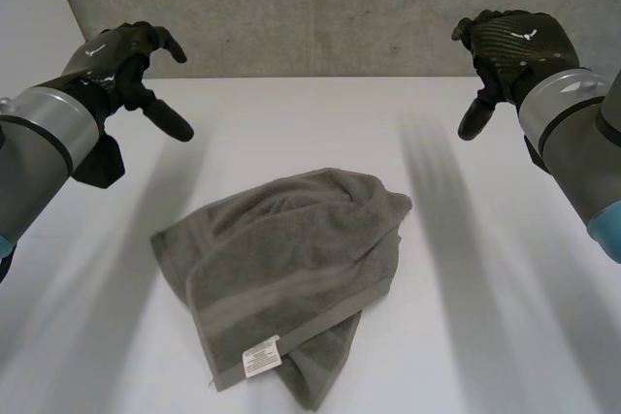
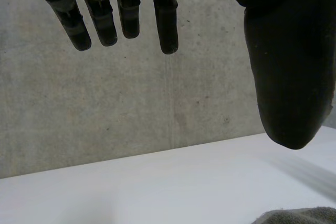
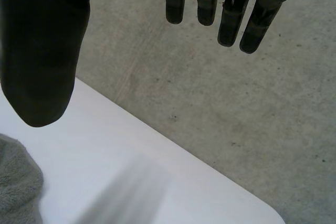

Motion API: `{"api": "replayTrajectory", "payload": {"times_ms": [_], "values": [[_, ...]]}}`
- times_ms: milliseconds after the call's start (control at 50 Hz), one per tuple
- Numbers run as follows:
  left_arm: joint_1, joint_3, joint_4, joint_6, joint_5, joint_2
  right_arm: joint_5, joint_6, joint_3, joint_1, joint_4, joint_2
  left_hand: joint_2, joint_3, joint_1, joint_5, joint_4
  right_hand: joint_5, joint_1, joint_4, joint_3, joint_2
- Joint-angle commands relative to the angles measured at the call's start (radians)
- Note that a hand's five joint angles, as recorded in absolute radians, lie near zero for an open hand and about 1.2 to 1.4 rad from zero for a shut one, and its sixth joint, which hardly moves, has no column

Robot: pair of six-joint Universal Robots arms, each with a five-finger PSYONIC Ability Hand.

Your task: Fold the towel.

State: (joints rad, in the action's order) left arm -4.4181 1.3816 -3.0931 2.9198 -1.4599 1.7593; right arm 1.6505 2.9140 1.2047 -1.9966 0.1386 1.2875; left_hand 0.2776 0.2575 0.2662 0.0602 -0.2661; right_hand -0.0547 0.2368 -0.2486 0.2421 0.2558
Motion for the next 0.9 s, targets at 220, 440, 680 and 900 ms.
{"api": "replayTrajectory", "payload": {"times_ms": [220, 440, 680, 900], "values": [[0.023, 0.214, 0.002, 0.09, 0.029, 0.091, -0.365, -0.394, 0.163, -0.201, 0.079, -0.128, -0.049, -0.029, -0.038, -0.007, 0.038, 0.055, -0.062, 0.074, -0.068, -0.081], [0.008, 0.304, -0.044, 0.291, 0.053, 0.181, -0.382, -0.455, 0.254, -0.307, -0.031, -0.28, -0.049, -0.029, -0.038, -0.007, 0.038, -0.072, 0.065, -0.053, 0.059, 0.046], [0.002, 0.307, -0.111, 0.291, 0.046, 0.183, -0.316, -0.412, 0.279, -0.304, -0.244, -0.292, -0.055, -0.035, -0.044, -0.012, 0.044, -1.167, 1.159, -1.148, 1.154, 1.141], [-0.004, 0.324, -0.15, 0.291, 0.047, 0.197, -0.037, -0.194, 0.216, -0.166, -0.312, -0.226, -0.058, -0.038, -0.047, -0.015, 0.047, -1.167, 1.159, -1.148, 1.154, 1.141]]}}
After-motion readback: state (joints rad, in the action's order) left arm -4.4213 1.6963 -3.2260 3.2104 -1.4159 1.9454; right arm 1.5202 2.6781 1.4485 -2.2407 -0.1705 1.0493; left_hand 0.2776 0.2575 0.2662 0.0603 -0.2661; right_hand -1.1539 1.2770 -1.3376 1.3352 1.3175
